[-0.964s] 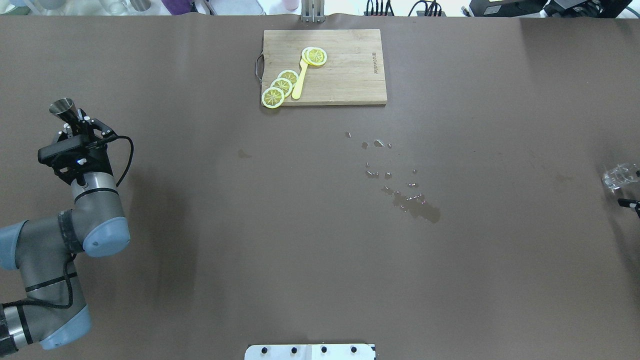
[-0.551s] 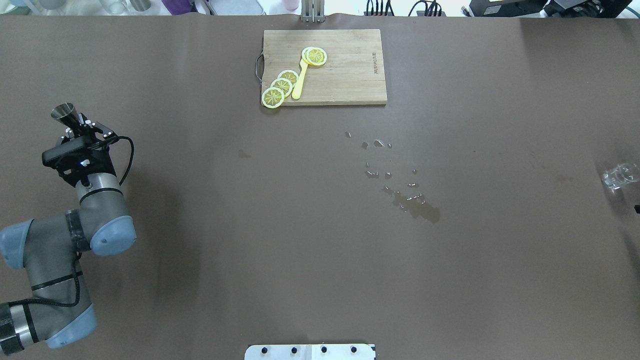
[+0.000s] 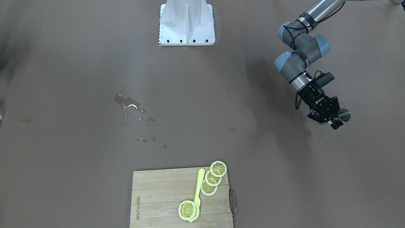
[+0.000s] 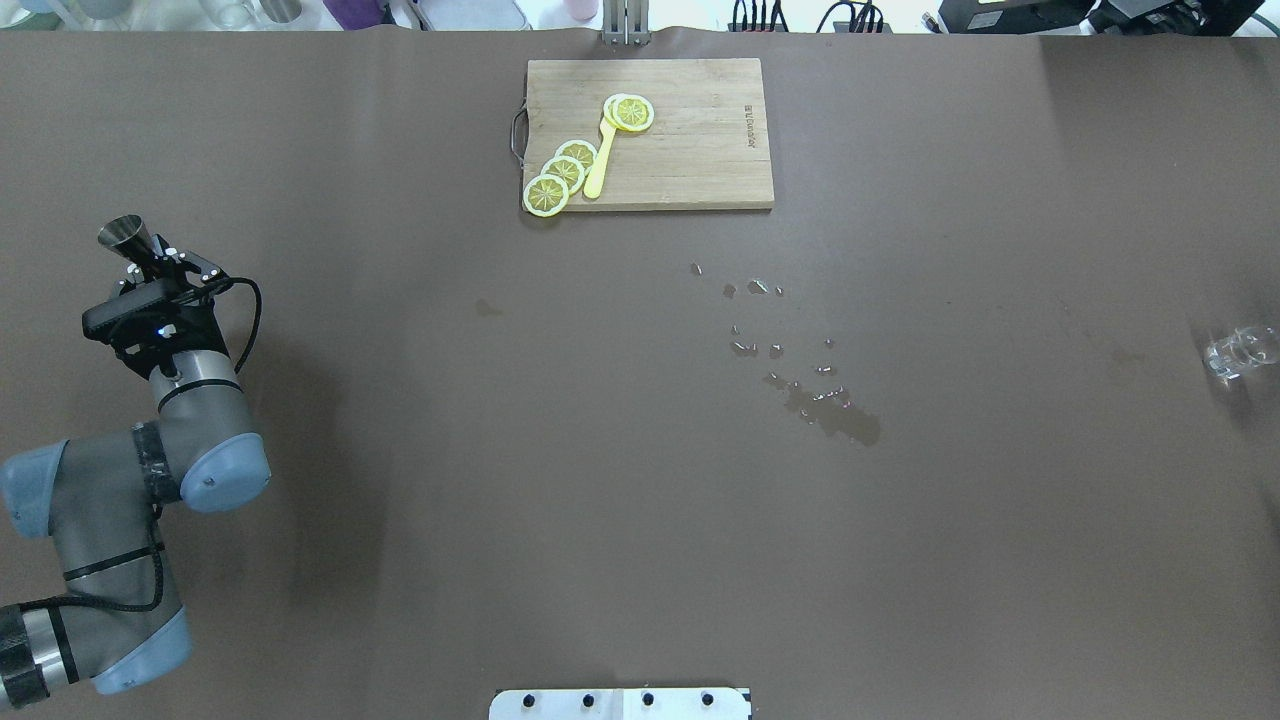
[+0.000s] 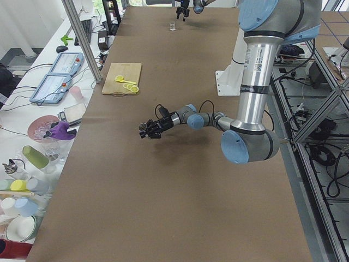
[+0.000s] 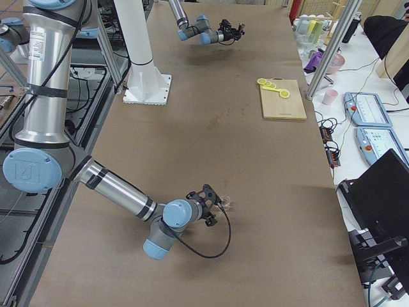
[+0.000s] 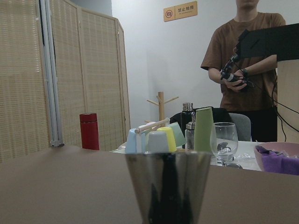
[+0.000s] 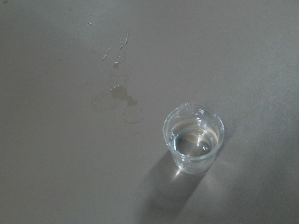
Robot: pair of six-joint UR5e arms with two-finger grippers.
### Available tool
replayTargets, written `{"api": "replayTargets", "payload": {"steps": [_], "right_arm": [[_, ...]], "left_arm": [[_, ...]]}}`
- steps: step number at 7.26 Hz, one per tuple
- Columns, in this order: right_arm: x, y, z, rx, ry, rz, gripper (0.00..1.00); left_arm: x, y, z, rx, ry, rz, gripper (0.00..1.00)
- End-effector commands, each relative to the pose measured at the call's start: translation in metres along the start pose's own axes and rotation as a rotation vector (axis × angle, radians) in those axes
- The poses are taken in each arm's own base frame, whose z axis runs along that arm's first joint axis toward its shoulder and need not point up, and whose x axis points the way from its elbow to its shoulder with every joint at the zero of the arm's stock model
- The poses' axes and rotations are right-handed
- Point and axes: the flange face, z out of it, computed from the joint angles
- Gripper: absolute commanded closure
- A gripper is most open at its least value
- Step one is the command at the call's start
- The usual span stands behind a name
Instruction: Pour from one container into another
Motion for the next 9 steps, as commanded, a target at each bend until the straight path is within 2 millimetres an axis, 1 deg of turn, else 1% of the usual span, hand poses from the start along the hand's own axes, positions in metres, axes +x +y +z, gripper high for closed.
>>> {"api": "replayTargets", "payload": {"steps": [1,2,3,4,5,6,8,9], "right_arm": [[0.0,0.004,-0.007,-0.045,-0.018,0.092,0.0],[-0.001,0.018,-0.01,-0.062,-0.014,0.123,0.0],[-0.003,0.017,-0.01,-0.091,-0.008,0.17,0.0],[-0.004,-0.003,-0.008,-0.129,0.001,0.231,0.0],[-0.001,-0.009,-0.006,-0.165,0.012,0.291,0.0],[0.0,0.003,-0.008,-0.181,0.023,0.316,0.0],[0.0,0.029,-0.012,-0.212,0.053,0.361,0.0],[0.004,0.03,-0.011,-0.229,0.067,0.384,0.0]], "left_arm": [[-0.004,0.004,0.003,0.005,-0.005,-0.005,1.0],[-0.006,0.005,0.006,0.009,-0.012,0.004,0.98],[-0.009,0.007,0.009,0.013,-0.015,0.01,0.94],[-0.01,0.007,0.01,0.015,-0.017,0.012,0.87],[-0.009,0.007,0.01,0.015,-0.016,0.011,0.78],[-0.008,0.007,0.01,0.015,-0.016,0.011,0.7],[-0.007,0.007,0.009,0.015,-0.013,0.01,0.62],[-0.006,0.007,0.008,0.015,-0.013,0.01,0.58]]}}
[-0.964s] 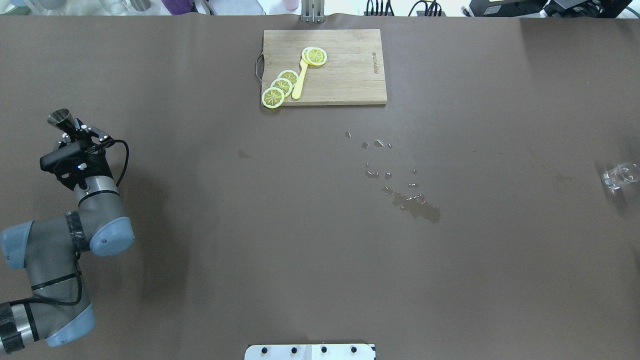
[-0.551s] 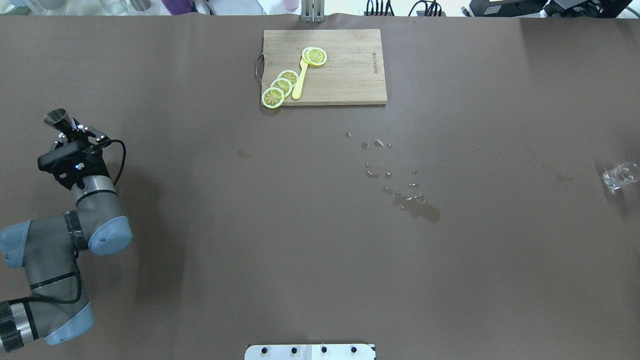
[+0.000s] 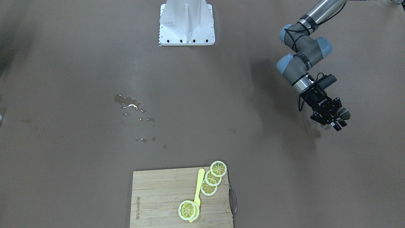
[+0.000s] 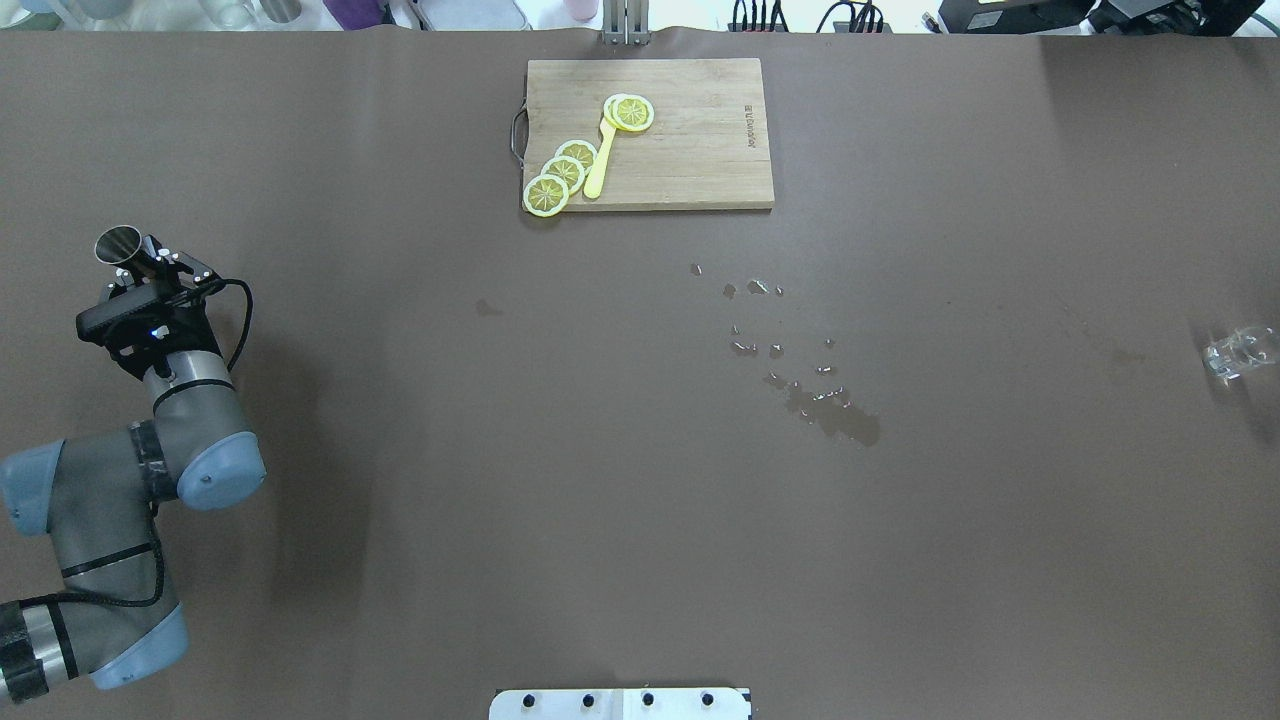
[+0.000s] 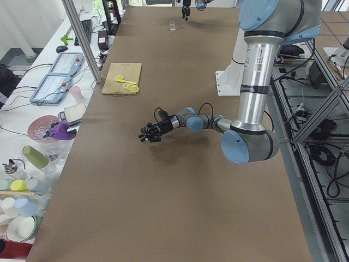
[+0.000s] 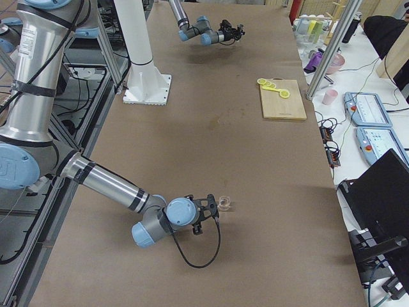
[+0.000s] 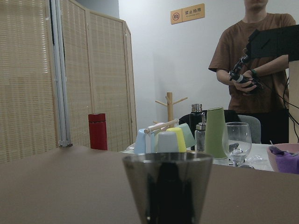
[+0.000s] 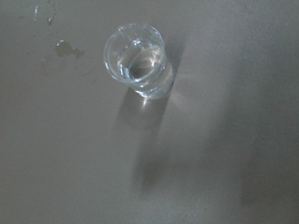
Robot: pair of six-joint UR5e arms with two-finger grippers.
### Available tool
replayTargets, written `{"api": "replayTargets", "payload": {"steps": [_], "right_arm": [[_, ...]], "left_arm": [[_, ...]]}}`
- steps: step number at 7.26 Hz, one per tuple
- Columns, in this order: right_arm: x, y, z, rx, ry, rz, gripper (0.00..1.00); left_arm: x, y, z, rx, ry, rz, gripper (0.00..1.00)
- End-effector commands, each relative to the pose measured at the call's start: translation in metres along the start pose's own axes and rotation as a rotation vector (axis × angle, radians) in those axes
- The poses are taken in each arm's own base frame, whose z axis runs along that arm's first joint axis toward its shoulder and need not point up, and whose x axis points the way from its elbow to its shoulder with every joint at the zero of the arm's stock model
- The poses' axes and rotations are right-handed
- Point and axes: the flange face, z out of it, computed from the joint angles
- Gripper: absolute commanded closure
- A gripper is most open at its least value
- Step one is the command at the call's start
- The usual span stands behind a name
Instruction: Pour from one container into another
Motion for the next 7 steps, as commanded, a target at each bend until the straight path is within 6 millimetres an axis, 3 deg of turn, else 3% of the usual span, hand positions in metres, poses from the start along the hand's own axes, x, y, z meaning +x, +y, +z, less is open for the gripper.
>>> {"api": "replayTargets", "payload": {"steps": [1,2,4,6,7], "right_arm": [[0.004,0.0,0.001,-0.033,0.029,0.055,0.0],[0.0,-0.011,-0.001,-0.055,0.046,0.089,0.0],[-0.011,-0.03,-0.002,-0.097,0.073,0.132,0.0],[-0.028,-0.059,0.001,-0.157,0.115,0.175,0.0],[-0.039,-0.07,0.0,-0.185,0.134,0.177,0.0]], "left_arm": [[0.002,0.0,-0.002,-0.001,0.003,-0.002,0.57],[0.002,0.0,-0.002,0.0,0.004,-0.002,0.57],[0.003,-0.002,-0.002,-0.001,0.005,-0.003,0.42],[0.003,-0.002,-0.003,-0.001,0.006,-0.003,0.24],[0.003,-0.003,-0.003,-0.001,0.006,-0.002,0.06]]}}
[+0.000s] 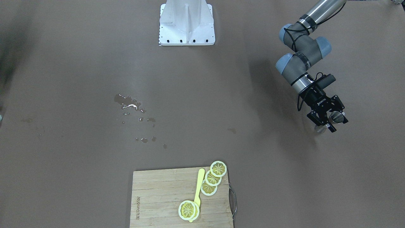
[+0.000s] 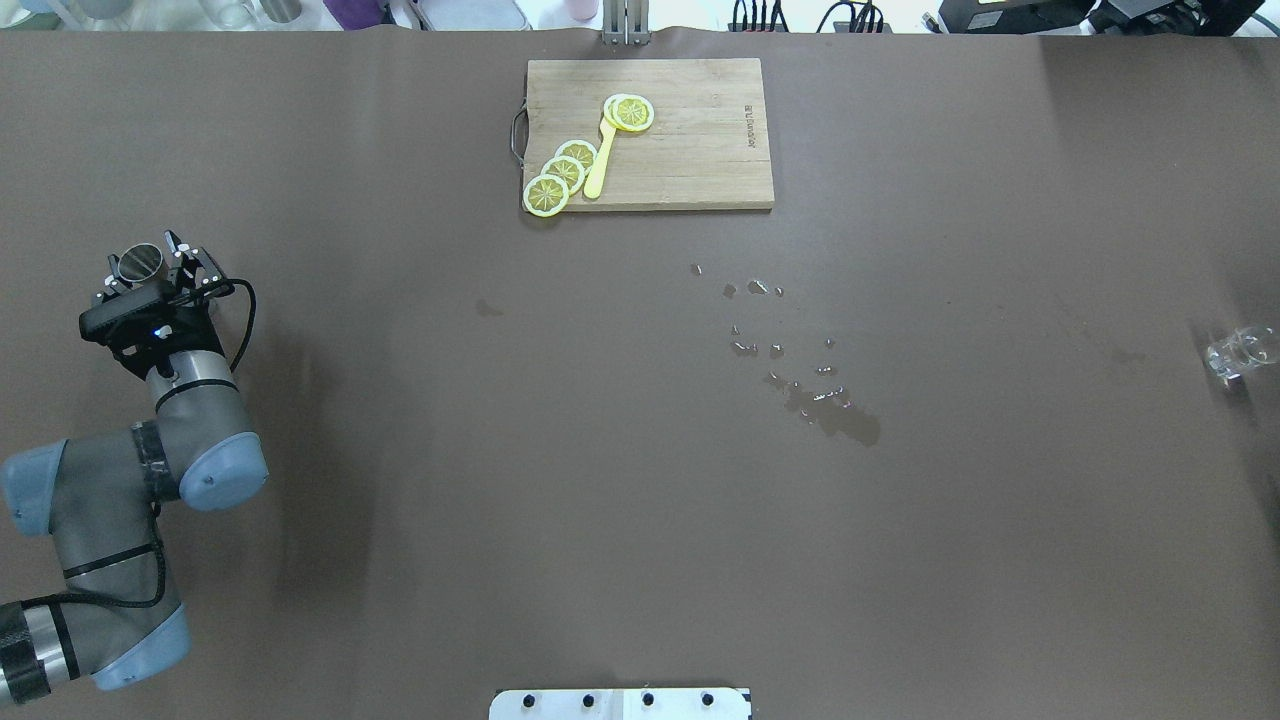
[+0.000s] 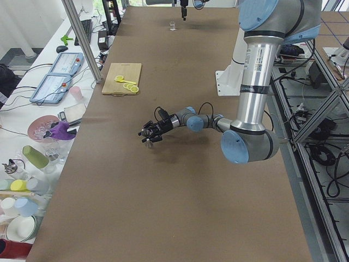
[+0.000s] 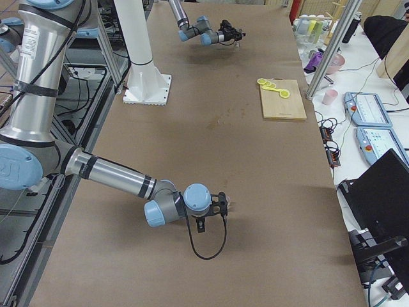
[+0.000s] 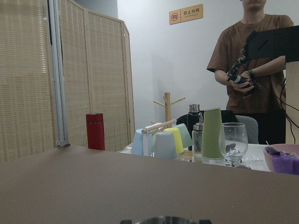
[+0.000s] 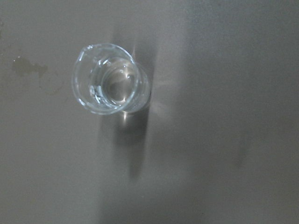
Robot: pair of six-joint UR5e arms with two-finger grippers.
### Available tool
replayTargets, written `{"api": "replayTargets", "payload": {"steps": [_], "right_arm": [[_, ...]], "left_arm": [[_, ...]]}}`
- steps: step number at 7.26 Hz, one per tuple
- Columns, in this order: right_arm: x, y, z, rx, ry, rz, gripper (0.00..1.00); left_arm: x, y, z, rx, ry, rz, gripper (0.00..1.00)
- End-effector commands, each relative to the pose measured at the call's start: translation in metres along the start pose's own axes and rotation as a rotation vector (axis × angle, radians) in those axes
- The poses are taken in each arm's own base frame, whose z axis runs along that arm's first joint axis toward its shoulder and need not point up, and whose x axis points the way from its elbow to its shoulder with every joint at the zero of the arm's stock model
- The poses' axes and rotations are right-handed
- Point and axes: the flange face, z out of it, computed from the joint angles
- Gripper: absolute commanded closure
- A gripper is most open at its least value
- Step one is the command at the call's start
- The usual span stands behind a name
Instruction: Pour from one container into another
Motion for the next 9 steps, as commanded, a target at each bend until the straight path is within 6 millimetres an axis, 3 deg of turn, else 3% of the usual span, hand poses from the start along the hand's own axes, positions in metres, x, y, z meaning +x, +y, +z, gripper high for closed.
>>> {"api": "replayTargets", "payload": {"steps": [1,5,6,7,8,9], "right_arm": [[-0.027,-0.018,-0.008,-0.066,0.06,-0.008,0.0],[-0.044,-0.023,-0.018,-0.116,0.114,-0.153,0.0],[-0.038,-0.021,-0.024,-0.138,0.128,-0.156,0.0],[-0.035,-0.022,-0.037,-0.145,0.17,-0.138,0.0],[-0.016,-0.015,-0.056,-0.145,0.181,-0.137,0.0],[-0.011,-0.012,-0.088,-0.127,0.19,-0.161,0.0]], "left_arm": [[0.0,-0.001,-0.001,0.0,0.001,0.005,0.03],[0.006,-0.019,-0.009,-0.013,0.013,-0.026,0.03],[0.007,-0.022,-0.011,-0.015,0.016,-0.032,0.03],[0.002,-0.029,-0.011,-0.016,0.015,-0.021,0.03],[-0.007,-0.041,-0.013,-0.018,0.019,-0.005,0.03],[-0.015,-0.051,-0.016,-0.019,0.023,0.011,0.03]]}}
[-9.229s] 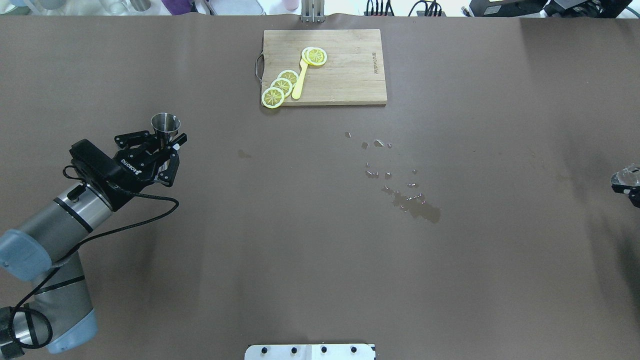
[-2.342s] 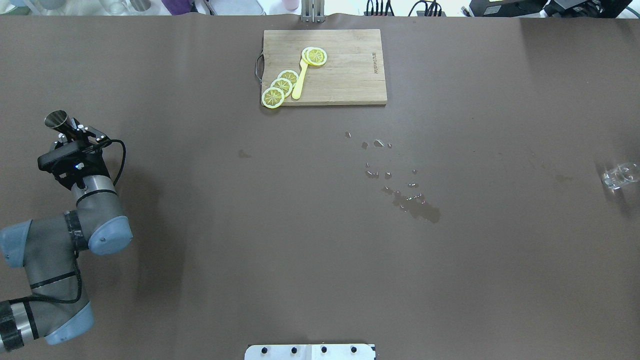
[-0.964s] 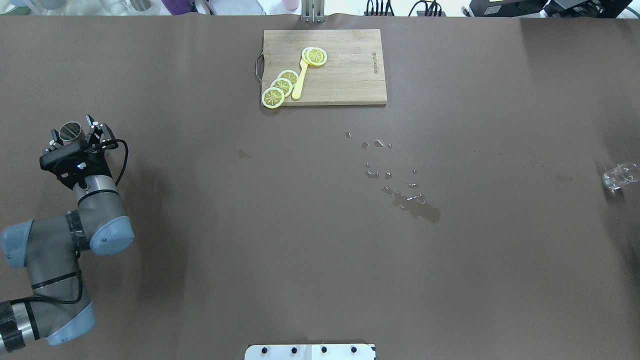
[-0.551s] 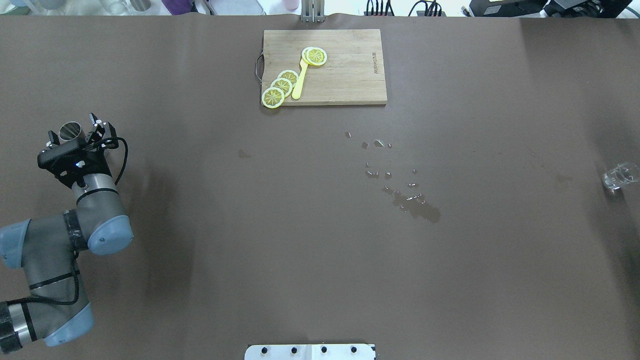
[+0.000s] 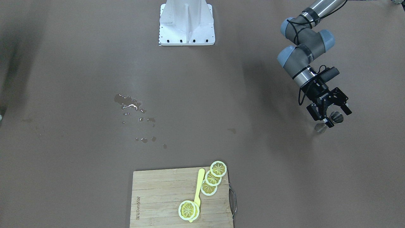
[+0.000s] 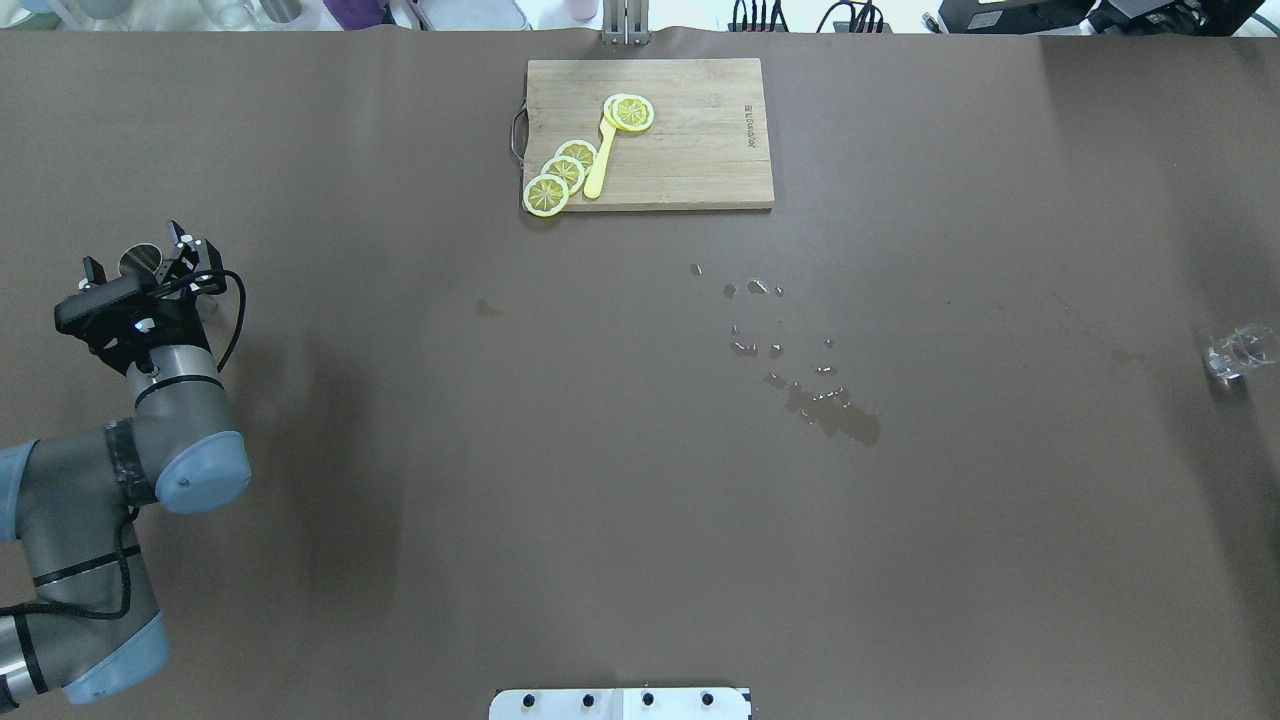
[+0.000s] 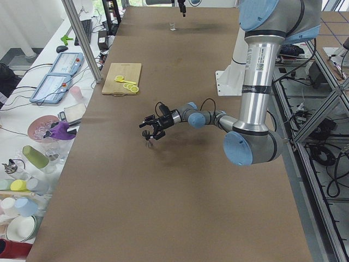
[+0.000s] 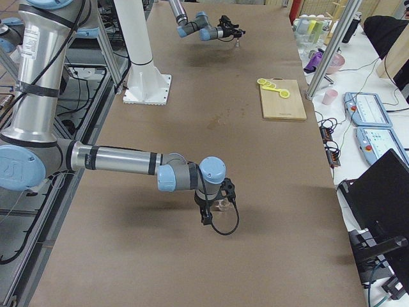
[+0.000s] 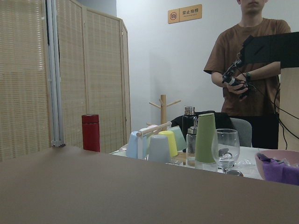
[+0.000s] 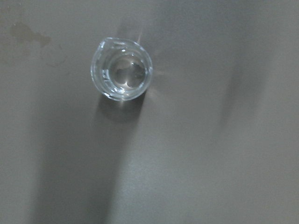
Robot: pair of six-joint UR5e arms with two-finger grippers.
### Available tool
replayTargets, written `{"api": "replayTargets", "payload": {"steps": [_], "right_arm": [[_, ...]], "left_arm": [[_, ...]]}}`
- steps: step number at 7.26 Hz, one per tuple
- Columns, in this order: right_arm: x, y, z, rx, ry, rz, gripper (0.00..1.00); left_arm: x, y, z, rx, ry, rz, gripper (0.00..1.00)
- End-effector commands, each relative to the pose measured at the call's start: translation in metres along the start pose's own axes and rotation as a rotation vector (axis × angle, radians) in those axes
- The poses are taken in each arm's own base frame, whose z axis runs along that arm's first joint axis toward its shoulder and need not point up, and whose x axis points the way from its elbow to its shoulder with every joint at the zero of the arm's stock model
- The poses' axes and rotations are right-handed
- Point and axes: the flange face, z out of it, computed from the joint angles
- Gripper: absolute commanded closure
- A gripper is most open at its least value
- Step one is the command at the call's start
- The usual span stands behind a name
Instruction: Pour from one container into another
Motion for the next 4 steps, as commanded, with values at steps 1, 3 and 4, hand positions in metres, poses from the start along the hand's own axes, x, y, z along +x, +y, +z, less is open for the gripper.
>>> {"api": "replayTargets", "payload": {"steps": [1,3,4], "right_arm": [[0.007,0.013,-0.045,-0.023,0.042,0.008,0.0],[-0.016,0.016,-0.088,-0.01,0.058,0.015,0.0],[-0.009,0.03,-0.099,-0.02,0.046,0.043,0.0]], "left_arm": [[-0.014,-0.022,-0.007,-0.005,0.008,0.033,0.03],[-0.014,-0.042,-0.019,-0.034,0.022,0.1,0.03],[-0.007,-0.052,-0.029,-0.052,0.039,0.16,0.04]]}}
